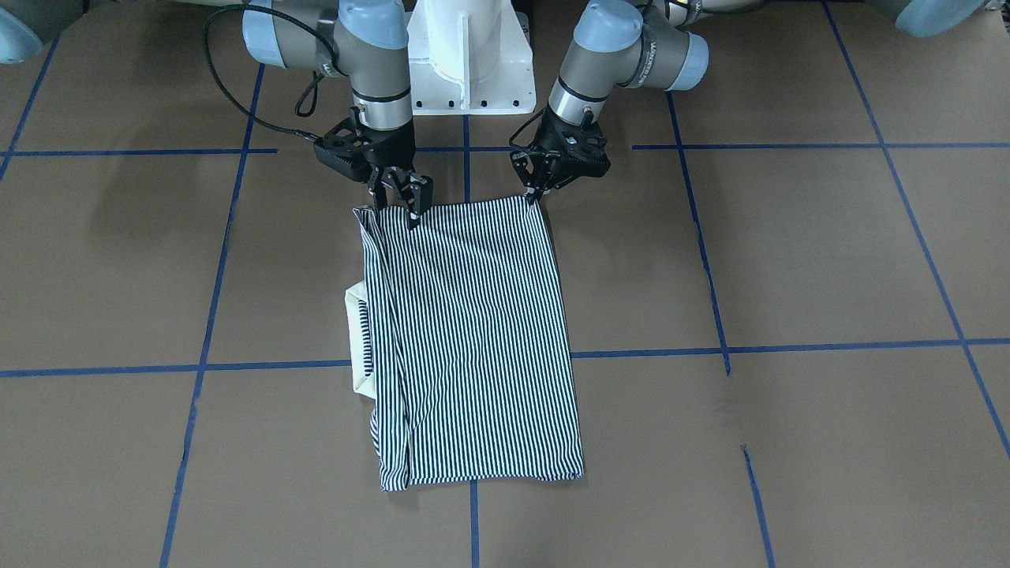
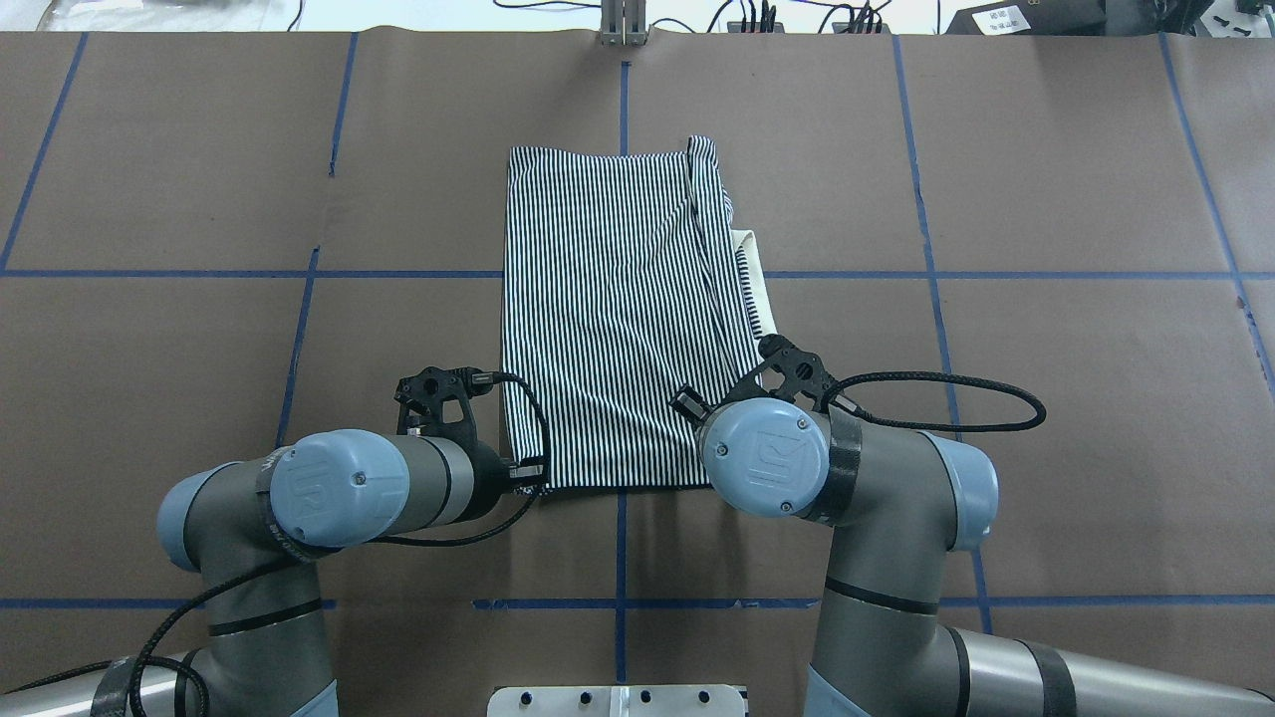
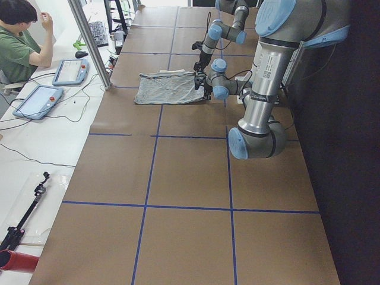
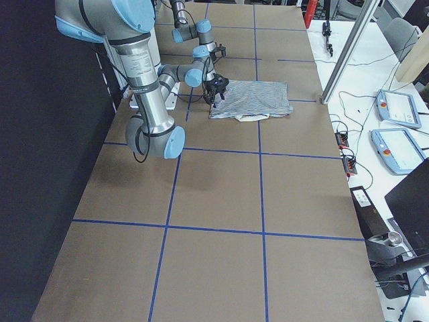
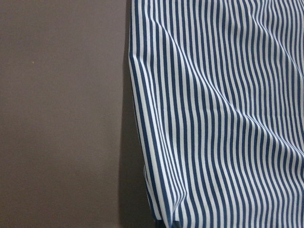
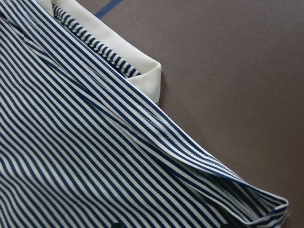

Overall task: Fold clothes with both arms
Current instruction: 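Move the right gripper to the shirt edge nearest the robot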

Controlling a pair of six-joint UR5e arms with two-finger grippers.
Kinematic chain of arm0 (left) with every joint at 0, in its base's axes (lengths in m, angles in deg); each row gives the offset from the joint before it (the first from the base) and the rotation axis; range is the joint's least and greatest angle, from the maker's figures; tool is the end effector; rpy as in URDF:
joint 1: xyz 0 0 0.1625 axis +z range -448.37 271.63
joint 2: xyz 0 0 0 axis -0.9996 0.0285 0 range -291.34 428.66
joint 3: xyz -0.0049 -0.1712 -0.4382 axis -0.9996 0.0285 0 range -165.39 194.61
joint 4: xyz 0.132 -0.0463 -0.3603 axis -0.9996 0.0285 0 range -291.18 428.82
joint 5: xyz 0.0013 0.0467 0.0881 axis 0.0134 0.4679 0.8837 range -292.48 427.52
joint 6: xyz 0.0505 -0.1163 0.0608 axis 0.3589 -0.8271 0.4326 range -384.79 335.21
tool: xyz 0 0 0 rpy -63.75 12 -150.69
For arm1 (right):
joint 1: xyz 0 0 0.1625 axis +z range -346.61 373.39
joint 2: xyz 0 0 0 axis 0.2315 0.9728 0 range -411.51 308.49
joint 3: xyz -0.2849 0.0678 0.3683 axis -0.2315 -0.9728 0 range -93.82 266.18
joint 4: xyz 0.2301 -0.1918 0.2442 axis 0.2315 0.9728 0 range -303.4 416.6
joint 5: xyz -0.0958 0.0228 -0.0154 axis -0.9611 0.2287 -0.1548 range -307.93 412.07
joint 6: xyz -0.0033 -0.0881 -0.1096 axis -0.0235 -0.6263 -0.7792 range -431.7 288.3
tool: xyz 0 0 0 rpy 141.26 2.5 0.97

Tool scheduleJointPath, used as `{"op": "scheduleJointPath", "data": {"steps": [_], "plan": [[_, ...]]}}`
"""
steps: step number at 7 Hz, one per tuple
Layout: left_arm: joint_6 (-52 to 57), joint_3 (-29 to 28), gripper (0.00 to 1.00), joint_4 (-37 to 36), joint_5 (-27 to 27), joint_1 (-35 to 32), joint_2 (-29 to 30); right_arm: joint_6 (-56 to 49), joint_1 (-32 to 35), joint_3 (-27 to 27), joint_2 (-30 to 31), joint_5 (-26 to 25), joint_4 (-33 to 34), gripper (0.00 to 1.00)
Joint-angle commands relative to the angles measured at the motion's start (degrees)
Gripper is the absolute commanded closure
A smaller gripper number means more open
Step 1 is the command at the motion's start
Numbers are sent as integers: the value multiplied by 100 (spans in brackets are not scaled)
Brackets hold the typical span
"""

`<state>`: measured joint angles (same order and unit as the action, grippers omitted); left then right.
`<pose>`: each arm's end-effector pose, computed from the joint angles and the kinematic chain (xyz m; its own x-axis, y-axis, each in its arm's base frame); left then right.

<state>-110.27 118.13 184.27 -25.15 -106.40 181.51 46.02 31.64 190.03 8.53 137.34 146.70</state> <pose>0.5748 -0.3204 0.3593 0.4688 -0.0700 -0.8805 0.2340 0.9711 0.0474 -0.5868 -0.3461 0.3515 0.4374 0.6325 0.6393 -0.6436 0.7167 -0.2686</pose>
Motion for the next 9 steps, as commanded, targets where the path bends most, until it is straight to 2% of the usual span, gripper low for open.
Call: {"op": "scheduleJointPath", "data": {"steps": [1, 3, 6, 9], "plan": [[-3, 2, 100, 3, 3, 2, 0, -47, -24, -145, -71, 50, 278, 26], [-3, 2, 100, 3, 3, -7, 0, -258, -15, -145, -308, 86, 657, 26], [-3, 2, 100, 3, 3, 2, -9, -399, -6, -215, -361, 86, 667, 26], [-3, 2, 100, 3, -6, 11, -9, -522, 11, -514, -546, 86, 676, 26]]}}
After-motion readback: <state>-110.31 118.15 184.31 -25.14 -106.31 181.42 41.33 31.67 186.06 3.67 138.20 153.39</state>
